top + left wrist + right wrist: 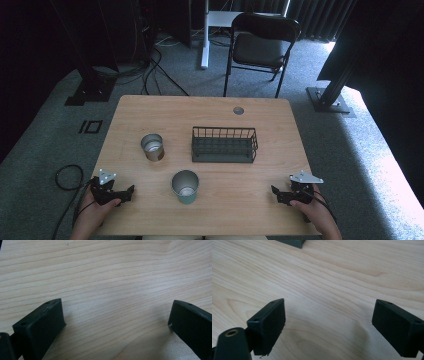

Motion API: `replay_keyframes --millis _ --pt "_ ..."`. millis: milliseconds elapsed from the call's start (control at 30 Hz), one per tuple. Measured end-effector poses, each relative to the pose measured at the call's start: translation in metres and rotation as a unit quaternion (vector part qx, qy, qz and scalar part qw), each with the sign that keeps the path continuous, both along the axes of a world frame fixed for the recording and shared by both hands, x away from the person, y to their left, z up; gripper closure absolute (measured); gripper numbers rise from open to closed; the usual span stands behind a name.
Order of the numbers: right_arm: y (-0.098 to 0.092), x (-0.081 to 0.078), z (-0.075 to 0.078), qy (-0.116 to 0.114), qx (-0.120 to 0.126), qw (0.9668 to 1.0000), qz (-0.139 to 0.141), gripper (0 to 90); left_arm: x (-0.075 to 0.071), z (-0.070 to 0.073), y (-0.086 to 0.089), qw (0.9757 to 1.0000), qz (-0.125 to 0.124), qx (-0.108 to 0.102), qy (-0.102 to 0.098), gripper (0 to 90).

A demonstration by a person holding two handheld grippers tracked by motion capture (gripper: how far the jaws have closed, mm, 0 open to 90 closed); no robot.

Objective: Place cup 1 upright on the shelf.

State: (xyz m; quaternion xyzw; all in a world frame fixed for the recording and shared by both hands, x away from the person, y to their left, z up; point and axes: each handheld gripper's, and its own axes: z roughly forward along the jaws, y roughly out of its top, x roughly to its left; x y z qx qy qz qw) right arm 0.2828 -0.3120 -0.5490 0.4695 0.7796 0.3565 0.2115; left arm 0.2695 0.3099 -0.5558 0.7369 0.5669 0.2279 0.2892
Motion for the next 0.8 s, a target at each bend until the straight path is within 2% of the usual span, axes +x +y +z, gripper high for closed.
replay_keyframes --millis 467,633,800 --pt "0.015 0.0 0.014 -0.017 0.009 0.9993 0.032 11.6 0.0 0.0 0.0 1.0 0.0 0.0 0.0 0.8" --pt "0.023 -0.001 0.021 -0.033 0.023 0.9976 0.057 11.6 0.0 0.0 0.0 1.0 0.0 0.0 0.0 0.8" --pt "0.031 -0.003 0.026 -0.04 0.026 0.996 0.075 11.6 0.0 0.0 0.0 1.0 0.0 0.0 0.0 0.8"
